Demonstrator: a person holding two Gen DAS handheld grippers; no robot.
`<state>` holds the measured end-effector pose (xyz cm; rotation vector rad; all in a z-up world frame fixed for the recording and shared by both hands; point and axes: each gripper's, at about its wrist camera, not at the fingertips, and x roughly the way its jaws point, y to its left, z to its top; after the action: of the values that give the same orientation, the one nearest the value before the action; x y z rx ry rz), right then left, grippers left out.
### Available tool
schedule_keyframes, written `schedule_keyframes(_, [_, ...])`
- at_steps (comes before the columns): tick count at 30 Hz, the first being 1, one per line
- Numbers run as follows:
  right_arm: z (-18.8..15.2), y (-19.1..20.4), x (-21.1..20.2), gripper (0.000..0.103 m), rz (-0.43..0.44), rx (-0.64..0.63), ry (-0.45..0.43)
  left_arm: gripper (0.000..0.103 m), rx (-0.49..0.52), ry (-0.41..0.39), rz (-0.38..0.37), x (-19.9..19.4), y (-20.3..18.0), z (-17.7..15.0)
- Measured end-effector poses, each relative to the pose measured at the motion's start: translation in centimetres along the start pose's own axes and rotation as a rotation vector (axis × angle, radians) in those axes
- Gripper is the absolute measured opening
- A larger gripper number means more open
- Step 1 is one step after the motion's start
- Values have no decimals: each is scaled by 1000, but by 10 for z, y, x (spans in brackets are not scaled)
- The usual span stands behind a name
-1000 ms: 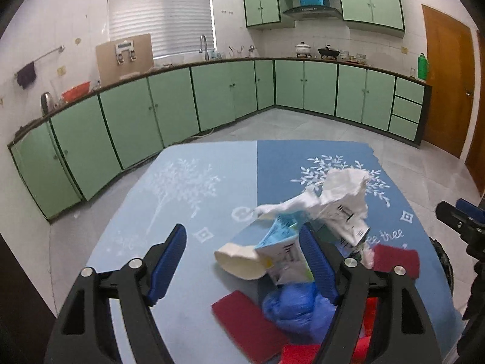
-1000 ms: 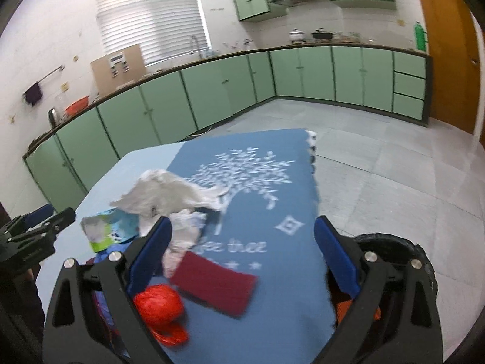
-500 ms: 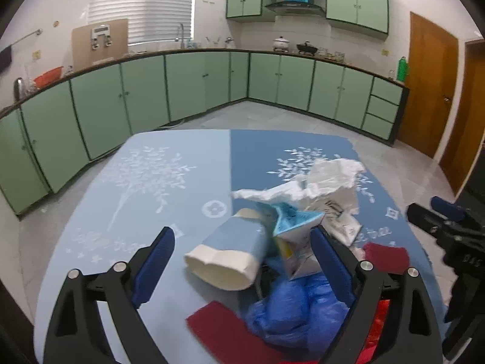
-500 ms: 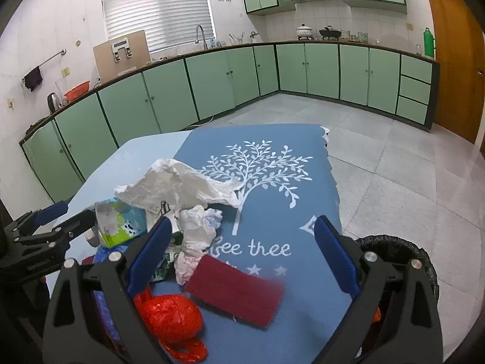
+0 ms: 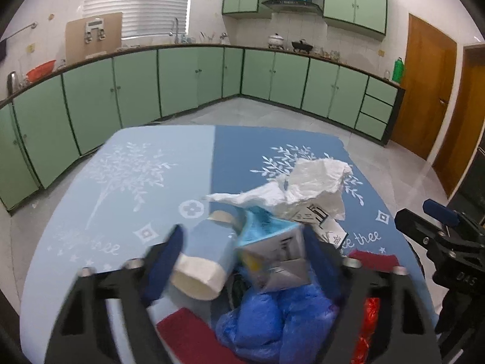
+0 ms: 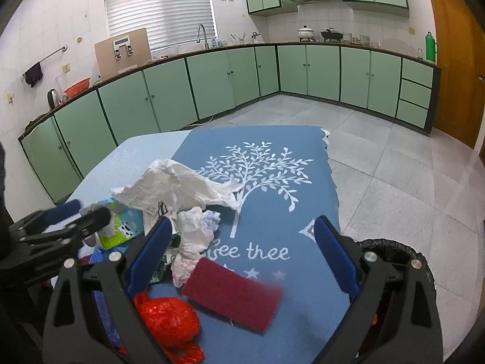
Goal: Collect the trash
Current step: 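Return both tools to the table and grasp the milk carton with the left gripper, then lift the milk carton with the left gripper while the right gripper grasps a white carton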
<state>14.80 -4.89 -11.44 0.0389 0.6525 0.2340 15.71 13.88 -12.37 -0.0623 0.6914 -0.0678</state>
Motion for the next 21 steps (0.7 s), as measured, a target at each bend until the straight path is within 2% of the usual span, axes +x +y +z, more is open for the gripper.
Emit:
schedule_keyframes(1, [0,0,0,92,1,-1,-1,47,-1,4,-6,2,-1,0])
schedule_keyframes(2, [0,1,0,92,3,-1,-2,42,-3,10,-16,4,-2,0])
schedule_keyframes(7, [2,5,1,84,30,-15,-3,40,-24,-17,1,-4,0,0])
schedule_keyframes(14, [20,29,6,83,97,-54,-34,38,-11,-73,42,-33,7,2])
schedule_keyframes(21, [34,53,24,83,147,-82,-18,37,-4,-152,116,-50,21,9])
